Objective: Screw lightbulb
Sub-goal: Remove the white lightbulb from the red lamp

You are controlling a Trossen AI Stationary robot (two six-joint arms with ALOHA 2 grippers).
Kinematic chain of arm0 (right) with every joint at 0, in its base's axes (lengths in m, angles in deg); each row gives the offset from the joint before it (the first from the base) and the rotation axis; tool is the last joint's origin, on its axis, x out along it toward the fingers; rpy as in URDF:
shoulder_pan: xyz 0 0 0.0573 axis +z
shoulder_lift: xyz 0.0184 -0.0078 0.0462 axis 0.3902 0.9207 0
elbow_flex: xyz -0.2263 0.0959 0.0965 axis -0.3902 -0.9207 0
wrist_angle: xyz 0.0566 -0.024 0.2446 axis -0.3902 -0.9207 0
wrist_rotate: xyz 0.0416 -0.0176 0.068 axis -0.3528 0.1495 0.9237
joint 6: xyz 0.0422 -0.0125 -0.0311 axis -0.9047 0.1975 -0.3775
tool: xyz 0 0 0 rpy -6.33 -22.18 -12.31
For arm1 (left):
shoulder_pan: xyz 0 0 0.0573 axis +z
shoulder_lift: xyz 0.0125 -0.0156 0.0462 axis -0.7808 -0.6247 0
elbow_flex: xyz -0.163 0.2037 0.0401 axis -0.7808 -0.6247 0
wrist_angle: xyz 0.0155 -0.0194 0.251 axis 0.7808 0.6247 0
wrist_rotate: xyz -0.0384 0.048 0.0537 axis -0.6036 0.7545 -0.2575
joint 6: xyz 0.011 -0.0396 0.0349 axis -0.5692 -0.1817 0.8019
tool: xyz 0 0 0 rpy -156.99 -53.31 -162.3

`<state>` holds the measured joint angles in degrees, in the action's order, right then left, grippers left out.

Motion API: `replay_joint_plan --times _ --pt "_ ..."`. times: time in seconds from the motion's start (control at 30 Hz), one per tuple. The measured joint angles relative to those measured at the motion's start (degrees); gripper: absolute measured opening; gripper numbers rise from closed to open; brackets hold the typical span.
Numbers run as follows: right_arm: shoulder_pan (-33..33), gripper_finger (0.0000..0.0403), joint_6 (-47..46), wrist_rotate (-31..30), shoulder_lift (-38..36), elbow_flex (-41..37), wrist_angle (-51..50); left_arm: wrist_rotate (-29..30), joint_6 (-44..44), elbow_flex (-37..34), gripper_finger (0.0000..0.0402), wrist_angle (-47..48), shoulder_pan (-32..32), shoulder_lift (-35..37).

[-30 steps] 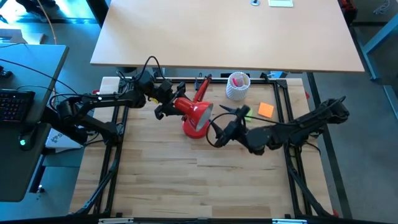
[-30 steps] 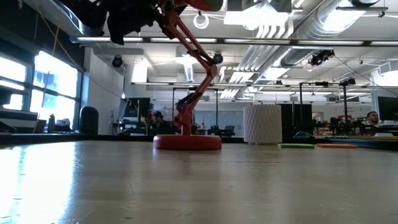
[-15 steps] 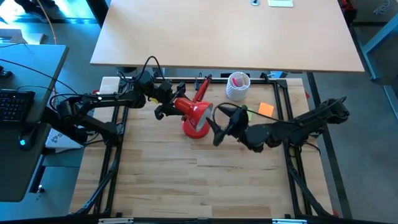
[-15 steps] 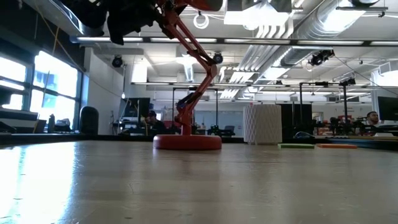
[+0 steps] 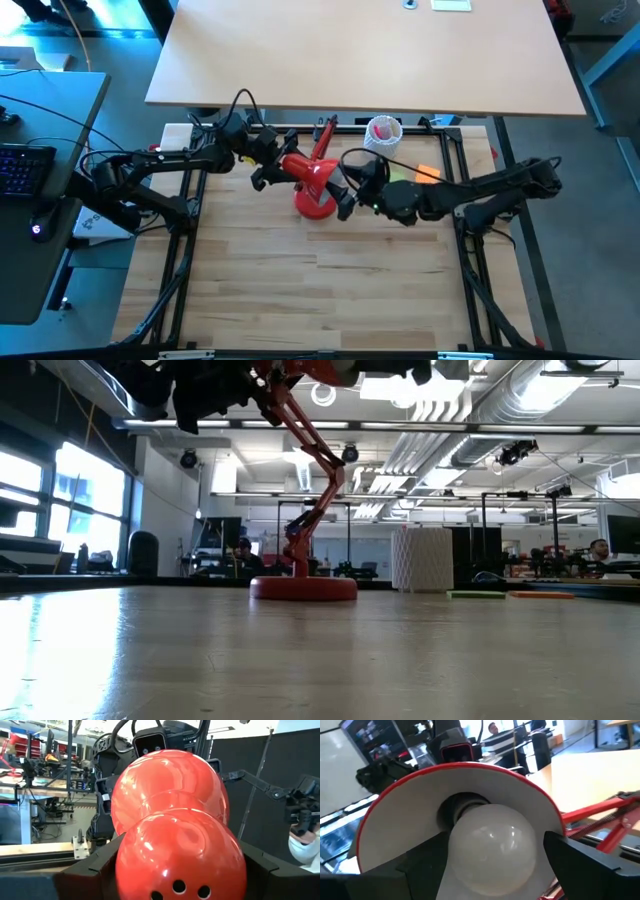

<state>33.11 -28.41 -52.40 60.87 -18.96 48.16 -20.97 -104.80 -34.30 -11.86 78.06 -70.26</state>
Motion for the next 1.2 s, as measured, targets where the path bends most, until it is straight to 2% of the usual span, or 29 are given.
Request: replay_joint_plan --times 0.23,0.4,0.57,0.9,1.03,1.2 --pt "-2.8 0.0321 7.7 6.7 0.1 -0.1 1.5 -0.3 0.1 0.0 0.0249 -0.1 0.5 0.0" --pt "-2.9 0.0306 21.0 8.8 0.2 -0.2 3.2 -0.7 -0.1 0.0 0.0249 -0.3 0.4 0.1" --pt "-2.2 0.0287 38.6 9.8 0.2 -0.2 3.6 -1.3 -2.3 0.0 0.025 -0.7 0.3 0.1" --pt "-1.8 0.0283 78.3 8.6 0.2 -0.2 3.2 0.4 -5.6 0.0 0.025 -0.7 0.3 0.2" --pt "-1.4 0.0284 85.8 5.5 0.2 -0.2 3.3 1.3 -6.4 0.1 0.025 -0.5 0.2 0.2" --pt "-1.4 0.0302 88.6 3.4 0.2 -0.2 4.0 2.0 -8.5 0.1 0.025 0.1 0.2 0.2"
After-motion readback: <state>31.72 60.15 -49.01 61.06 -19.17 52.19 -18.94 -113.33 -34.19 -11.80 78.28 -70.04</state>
